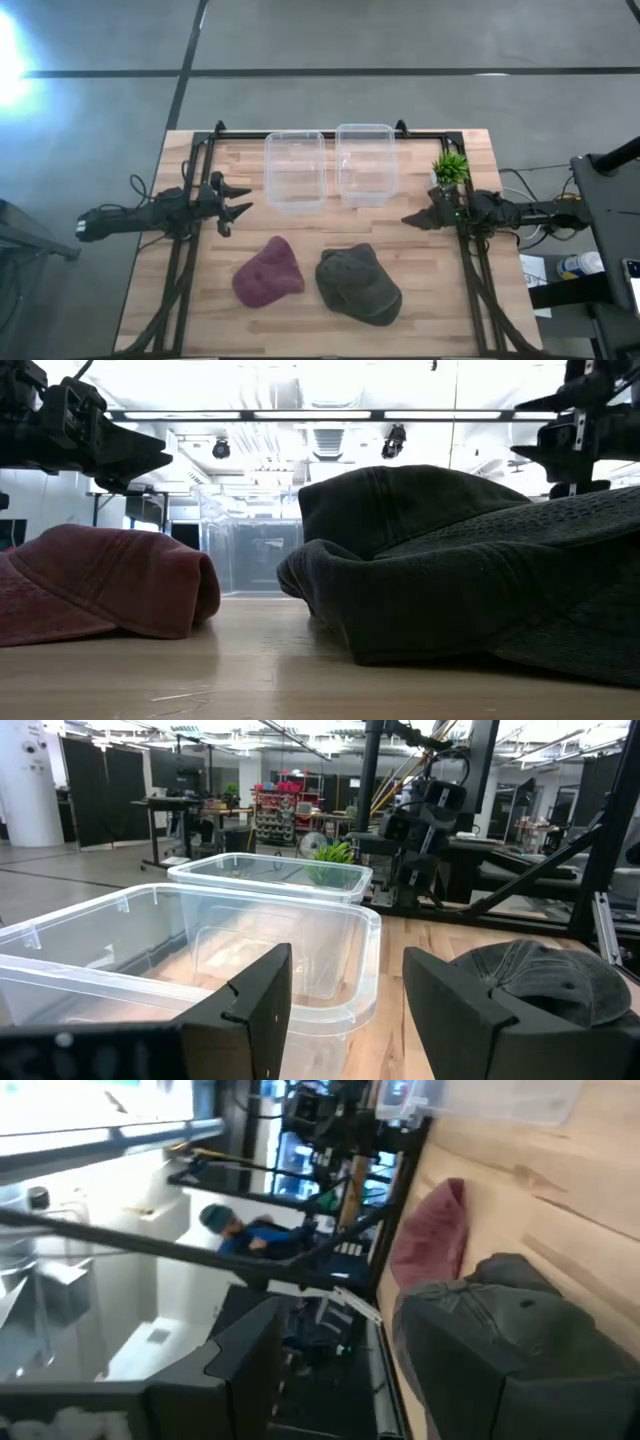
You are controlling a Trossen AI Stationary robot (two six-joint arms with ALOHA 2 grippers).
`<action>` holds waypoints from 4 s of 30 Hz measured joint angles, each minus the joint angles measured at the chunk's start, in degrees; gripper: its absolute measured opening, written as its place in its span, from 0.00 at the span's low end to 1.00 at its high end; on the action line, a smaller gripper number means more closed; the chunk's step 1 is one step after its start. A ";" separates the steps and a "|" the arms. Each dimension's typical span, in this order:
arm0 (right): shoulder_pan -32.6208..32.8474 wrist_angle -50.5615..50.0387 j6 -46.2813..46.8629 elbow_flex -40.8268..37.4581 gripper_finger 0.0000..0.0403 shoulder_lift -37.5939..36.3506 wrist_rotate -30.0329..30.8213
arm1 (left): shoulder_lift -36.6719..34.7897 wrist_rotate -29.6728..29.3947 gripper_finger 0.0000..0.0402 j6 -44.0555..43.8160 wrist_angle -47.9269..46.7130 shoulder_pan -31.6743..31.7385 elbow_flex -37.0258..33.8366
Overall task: Pick & Place hat
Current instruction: Put the top black cap into the right transparent bin
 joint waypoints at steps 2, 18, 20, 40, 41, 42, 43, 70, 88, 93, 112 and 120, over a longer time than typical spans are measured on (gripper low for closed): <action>1.30 -1.36 1.29 3.93 0.50 4.58 2.37 | 0.01 -0.01 0.46 0.00 -0.01 0.00 0.00; 25.91 -67.00 -15.70 56.94 0.50 58.73 25.02 | 0.00 0.00 0.46 0.00 0.00 0.01 0.00; 29.35 -74.39 -17.85 62.60 0.50 64.86 25.60 | 0.02 0.01 0.46 0.00 0.00 0.00 0.00; 49.89 -75.05 -52.61 81.06 0.50 98.19 30.28 | 0.02 -0.01 0.46 0.00 0.00 0.02 0.00; 49.81 -74.89 -52.40 81.24 0.50 99.58 31.55 | 0.01 0.01 0.46 0.00 0.00 0.00 0.00; 49.72 -74.91 -52.10 81.50 0.50 100.87 33.07 | 0.01 -0.02 0.46 0.00 0.00 0.00 0.00; 49.48 -74.97 -52.00 81.90 0.50 102.13 34.78 | 0.02 -0.01 0.46 0.00 0.00 0.00 0.00; 39.78 -66.67 -47.75 84.49 0.50 105.94 50.62 | 0.00 -0.02 0.46 0.00 0.00 0.02 0.00; 26.16 -56.30 -49.57 77.66 0.04 105.18 59.85 | 0.02 -0.02 0.46 0.00 0.00 0.02 0.00; 25.66 -55.82 -49.37 79.30 0.03 102.44 58.70 | 0.01 0.01 0.46 0.00 0.00 0.01 0.00; 26.36 -58.25 -30.78 78.95 0.03 79.15 55.72 | 0.01 -0.01 0.46 0.00 0.00 0.02 0.00; 26.08 -58.23 -25.45 79.05 0.03 71.79 59.40 | 0.02 -0.02 0.46 -2.78 1.25 0.00 0.00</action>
